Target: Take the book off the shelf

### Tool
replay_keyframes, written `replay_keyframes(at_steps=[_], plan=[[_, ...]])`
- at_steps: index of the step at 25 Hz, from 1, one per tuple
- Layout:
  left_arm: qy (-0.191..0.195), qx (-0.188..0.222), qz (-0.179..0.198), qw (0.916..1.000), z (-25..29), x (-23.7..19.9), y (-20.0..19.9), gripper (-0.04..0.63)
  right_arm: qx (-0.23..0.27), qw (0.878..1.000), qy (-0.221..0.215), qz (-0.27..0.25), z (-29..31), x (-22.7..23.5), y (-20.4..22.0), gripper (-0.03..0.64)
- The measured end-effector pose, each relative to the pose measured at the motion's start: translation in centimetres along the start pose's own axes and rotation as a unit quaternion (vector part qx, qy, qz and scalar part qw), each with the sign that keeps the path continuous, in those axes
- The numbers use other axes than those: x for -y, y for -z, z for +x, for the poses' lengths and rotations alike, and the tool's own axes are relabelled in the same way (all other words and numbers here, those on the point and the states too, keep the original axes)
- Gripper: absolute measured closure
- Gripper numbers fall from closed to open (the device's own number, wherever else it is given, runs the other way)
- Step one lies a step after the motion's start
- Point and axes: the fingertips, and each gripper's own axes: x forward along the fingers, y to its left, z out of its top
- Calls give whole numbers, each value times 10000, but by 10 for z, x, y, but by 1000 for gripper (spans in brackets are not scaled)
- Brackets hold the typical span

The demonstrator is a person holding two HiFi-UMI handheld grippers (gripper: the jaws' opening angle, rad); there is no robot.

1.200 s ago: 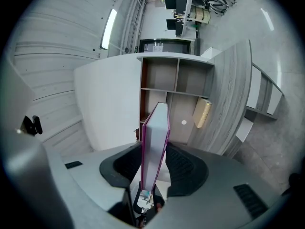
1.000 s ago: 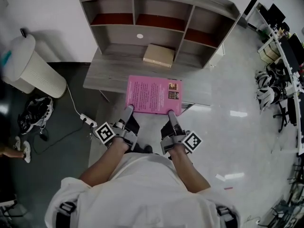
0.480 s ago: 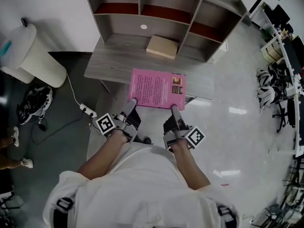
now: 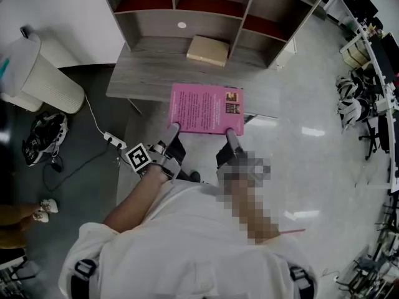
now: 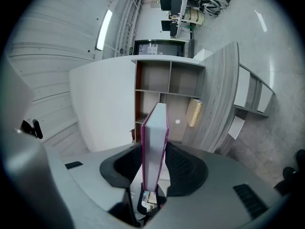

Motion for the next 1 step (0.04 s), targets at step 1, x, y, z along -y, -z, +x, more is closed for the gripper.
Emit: replay_keyframes(at_steps=[1], plan=[[-3, -6, -13, 10000, 0, 0, 0, 442, 9, 10000, 10, 18, 0, 0, 1, 463]])
